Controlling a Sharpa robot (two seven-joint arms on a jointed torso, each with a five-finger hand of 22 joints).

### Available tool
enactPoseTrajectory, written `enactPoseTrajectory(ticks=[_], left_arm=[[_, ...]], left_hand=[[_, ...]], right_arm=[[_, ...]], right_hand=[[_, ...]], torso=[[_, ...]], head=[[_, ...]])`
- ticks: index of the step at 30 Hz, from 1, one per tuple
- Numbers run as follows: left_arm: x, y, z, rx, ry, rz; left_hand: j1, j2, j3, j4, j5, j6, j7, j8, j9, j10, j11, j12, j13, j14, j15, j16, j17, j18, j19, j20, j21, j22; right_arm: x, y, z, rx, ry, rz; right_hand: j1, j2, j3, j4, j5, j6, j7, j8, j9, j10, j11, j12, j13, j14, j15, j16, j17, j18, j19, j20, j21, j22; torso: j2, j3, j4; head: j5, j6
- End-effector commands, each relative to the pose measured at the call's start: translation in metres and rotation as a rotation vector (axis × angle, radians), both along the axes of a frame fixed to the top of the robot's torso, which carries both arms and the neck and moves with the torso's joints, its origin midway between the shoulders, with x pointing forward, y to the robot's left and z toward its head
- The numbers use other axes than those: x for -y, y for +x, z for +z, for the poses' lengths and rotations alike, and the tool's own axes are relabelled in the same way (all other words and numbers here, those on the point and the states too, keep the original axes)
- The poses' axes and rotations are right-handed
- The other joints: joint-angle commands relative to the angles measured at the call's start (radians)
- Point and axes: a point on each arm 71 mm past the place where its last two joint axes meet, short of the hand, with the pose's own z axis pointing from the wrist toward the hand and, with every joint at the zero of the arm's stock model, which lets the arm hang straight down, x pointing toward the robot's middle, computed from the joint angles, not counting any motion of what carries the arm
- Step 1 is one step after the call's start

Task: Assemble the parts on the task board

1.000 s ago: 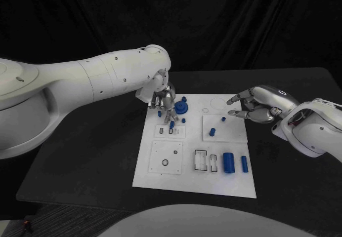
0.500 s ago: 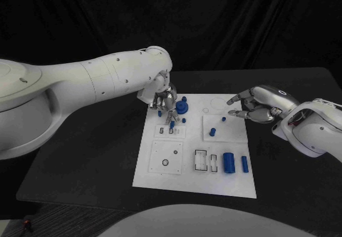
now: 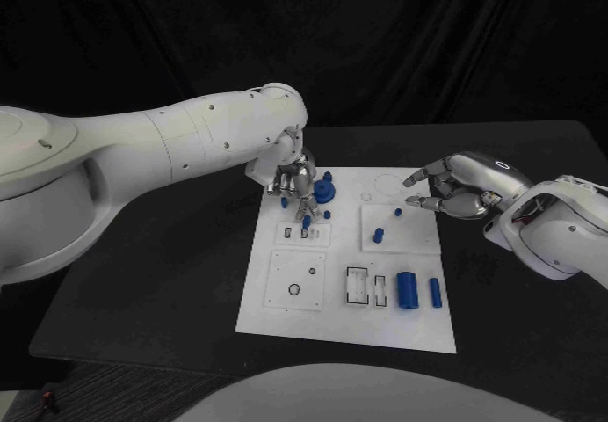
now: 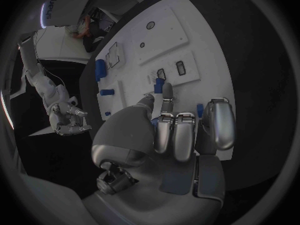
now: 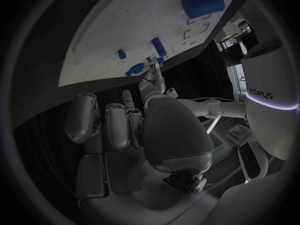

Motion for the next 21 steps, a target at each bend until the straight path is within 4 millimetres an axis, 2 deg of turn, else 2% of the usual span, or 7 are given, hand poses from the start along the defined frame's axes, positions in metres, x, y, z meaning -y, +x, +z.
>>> enactPoseTrajectory(ticks=[1,15,21], left_arm=[[0.0026,-0.0041,-0.0051,-0.029,0.005,-0.021],[0.0015,-0.0045,-0.0076,-0.037,0.015,-0.019],[0.0029,-0.0051,-0.008,-0.034,0.005,-0.021]], left_hand=[[0.004,0.005,0.0,-0.006,0.005,-0.004,0.0,-0.007,0.001,0.1,-0.005,0.001,0.261,0.106,-0.001,0.003,0.263,0.015,-0.005,-0.002,-0.003,0.138],[0.006,0.004,0.008,-0.016,0.01,-0.005,0.0,-0.011,0.002,0.097,-0.004,-0.002,0.259,0.106,0.0,0.003,0.263,0.017,-0.009,-0.002,-0.009,0.136],[0.024,0.0,0.045,-0.059,0.009,-0.005,-0.002,-0.024,0.003,0.098,-0.006,-0.001,0.26,0.106,-0.002,0.003,0.263,0.016,-0.008,-0.002,-0.01,0.14]], right_arm=[[0.0004,0.0001,-0.0009,-0.005,-0.003,-0.011],[0.0001,0.0002,-0.001,-0.006,-0.003,-0.01],[0.0002,0.0004,-0.0011,-0.006,-0.004,-0.01]], right_hand=[[-0.001,0.004,0.004,-0.003,0.006,0.006,0.002,-0.004,-0.001,-0.004,0.001,-0.005,0.052,0.041,0.006,-0.005,-0.001,0.011,-0.004,0.001,-0.006,0.153],[-0.001,0.004,0.004,-0.003,0.006,0.006,0.002,-0.004,-0.001,-0.004,0.001,-0.005,0.052,0.041,0.006,-0.005,-0.001,0.011,-0.004,0.001,-0.006,0.153],[-0.001,0.004,0.004,-0.003,0.006,0.006,0.002,-0.004,-0.001,-0.004,0.001,-0.005,0.052,0.041,0.006,-0.005,-0.001,0.011,-0.004,0.001,-0.006,0.153]], torso=[[0.0,0.0003,0.0001],[0.0,0.0006,0.0001],[0.0,0.0,0.0003]], head=[[0.001,0.0],[0.001,0.0],[0.0,0.0]])
